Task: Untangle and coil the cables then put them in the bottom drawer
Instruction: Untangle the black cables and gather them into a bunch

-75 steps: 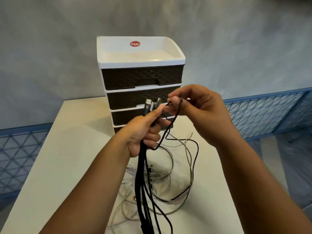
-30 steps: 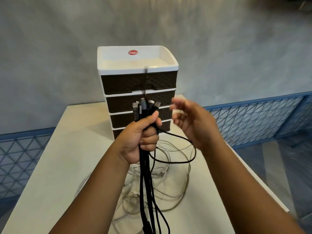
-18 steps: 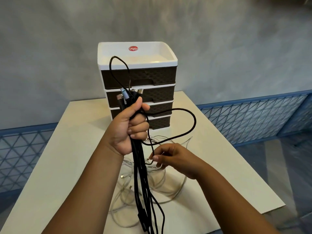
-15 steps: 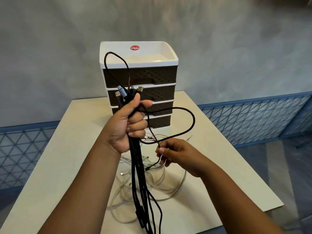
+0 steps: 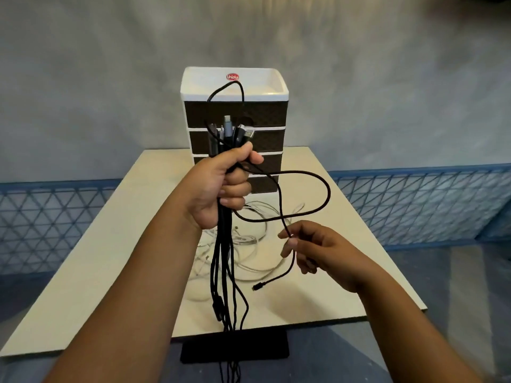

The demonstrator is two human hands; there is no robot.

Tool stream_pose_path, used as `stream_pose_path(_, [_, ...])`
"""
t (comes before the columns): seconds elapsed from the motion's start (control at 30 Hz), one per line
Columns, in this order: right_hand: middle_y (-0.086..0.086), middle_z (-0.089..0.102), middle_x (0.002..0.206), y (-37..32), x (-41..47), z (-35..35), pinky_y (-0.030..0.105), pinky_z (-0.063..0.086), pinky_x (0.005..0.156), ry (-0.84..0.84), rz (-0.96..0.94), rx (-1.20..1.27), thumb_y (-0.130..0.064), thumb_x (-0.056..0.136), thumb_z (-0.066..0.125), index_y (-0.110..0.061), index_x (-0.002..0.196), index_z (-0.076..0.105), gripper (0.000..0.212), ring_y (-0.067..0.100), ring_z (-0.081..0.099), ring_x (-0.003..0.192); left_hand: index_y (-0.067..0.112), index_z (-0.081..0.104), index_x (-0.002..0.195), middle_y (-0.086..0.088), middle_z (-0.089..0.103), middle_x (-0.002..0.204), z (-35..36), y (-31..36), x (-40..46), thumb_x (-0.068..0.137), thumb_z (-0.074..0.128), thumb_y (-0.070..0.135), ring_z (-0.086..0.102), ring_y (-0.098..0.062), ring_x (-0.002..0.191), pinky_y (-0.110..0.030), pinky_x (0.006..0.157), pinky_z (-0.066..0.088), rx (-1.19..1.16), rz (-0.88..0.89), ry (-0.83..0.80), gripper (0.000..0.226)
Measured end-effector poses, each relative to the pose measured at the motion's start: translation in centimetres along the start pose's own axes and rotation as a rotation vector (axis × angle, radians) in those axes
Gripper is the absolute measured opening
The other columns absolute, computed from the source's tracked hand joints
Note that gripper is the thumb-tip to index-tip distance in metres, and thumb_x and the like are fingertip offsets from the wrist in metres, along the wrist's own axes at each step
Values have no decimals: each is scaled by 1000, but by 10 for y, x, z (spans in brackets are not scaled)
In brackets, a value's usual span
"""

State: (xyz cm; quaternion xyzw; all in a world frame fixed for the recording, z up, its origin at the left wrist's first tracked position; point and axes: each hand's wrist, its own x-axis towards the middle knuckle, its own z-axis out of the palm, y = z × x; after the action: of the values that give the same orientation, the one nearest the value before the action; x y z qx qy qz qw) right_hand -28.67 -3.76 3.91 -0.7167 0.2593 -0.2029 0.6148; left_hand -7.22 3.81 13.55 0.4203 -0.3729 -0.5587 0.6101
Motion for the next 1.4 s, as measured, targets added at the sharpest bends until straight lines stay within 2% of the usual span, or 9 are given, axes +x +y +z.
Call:
stream_pose_path(0.17, [13,60,77,-9,-29,17,25,38,51,-5,-73,62,-13,104,41,0,105,61,24,18,50,55,9,66,117,10,21,48,31,-6,-35,95,55,20,18,-3,38,-17,36,13,211,4,10,26])
stream_pose_path(0.37, [9,68,80,56,-68,12,28,43,55,-210,258,-175,-23,104,45,-7,94,63,26,26,59,62,7,56,131,12,23,47,30,30,-65,93,47,9,17,-2,38,-14,34,17,188,174,139,39])
stream_pose_path(0.63, [11,68,97,121,-79,38,27,55,57,-388,566,-448,-27,101,49,-9,100,61,22,19,65,62,23,44,70,10,25,50,35,40,-78,87,68,35,17,-5,42,-17,36,16,468,88,193,31])
stream_pose_path(0.73, [10,64,115,102,-72,36,25,52,56,-247,396,-499,-17,98,52,-16,117,57,19,16,65,65,22,50,74,7,27,55,36,25,-81,80,74,37,19,-7,44,-17,38,16,626,-33,61,29])
stream_pose_path(0.87, [5,63,127,16,-59,30,28,51,76,259,-75,-25,2,95,49,-31,119,58,42,17,63,93,24,61,74,4,25,56,41,3,-83,84,69,32,19,-8,44,-20,41,13,647,-161,-167,15])
stream_pose_path(1.03, [2,60,134,-50,-62,18,44,42,108,-32,-289,187,-14,91,44,-21,133,57,44,24,53,127,14,64,104,3,28,56,43,-12,-88,82,72,30,22,-7,43,-20,39,15,595,-288,-373,28])
stream_pose_path(1.17, [18,67,109,-46,-62,23,46,48,98,-145,-236,283,-25,99,47,-6,125,60,35,35,63,102,-9,52,116,-2,21,58,35,-12,-89,78,79,37,20,-8,44,-19,39,17,567,-327,-410,65])
stream_pose_path(1.3, [7,54,78,-44,-57,30,32,49,72,-33,-286,338,-23,95,54,-10,99,66,18,18,51,73,17,60,73,4,28,52,34,-13,-92,87,70,33,21,-8,42,-20,40,16,653,-334,-366,24])
stream_pose_path(1.4, [-3,50,68,-48,-59,25,30,43,67,169,-362,331,-19,99,49,-16,89,65,19,17,47,68,19,51,74,5,28,54,26,-15,-90,88,64,31,21,-6,43,-20,40,14,579,-281,-218,22])
